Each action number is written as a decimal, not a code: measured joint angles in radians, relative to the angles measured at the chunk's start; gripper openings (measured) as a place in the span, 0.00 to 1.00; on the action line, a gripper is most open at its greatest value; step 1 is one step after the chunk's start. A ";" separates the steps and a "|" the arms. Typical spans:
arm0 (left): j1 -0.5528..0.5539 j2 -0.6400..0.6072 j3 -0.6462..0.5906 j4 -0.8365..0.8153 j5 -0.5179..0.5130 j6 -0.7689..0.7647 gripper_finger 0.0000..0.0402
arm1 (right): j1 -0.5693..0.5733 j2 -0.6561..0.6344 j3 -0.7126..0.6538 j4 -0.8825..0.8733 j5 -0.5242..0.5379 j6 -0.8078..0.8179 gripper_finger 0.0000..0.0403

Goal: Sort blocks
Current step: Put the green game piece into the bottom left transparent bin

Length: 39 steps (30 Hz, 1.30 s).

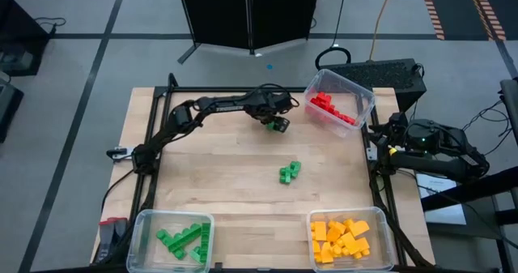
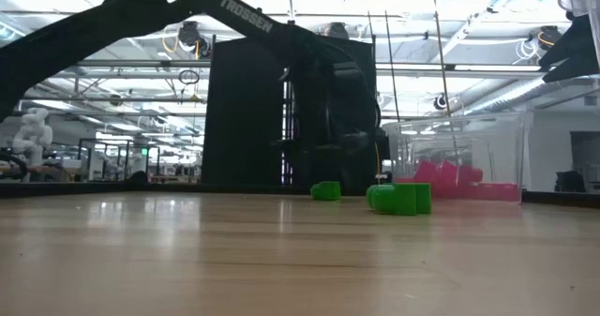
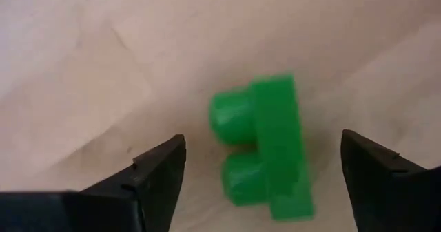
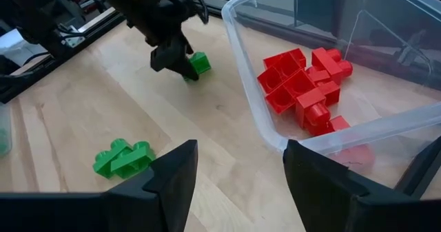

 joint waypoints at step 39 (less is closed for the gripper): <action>-0.195 -0.318 0.000 -0.192 0.171 -0.065 0.00 | 0.000 0.000 0.000 -0.006 0.000 0.001 0.52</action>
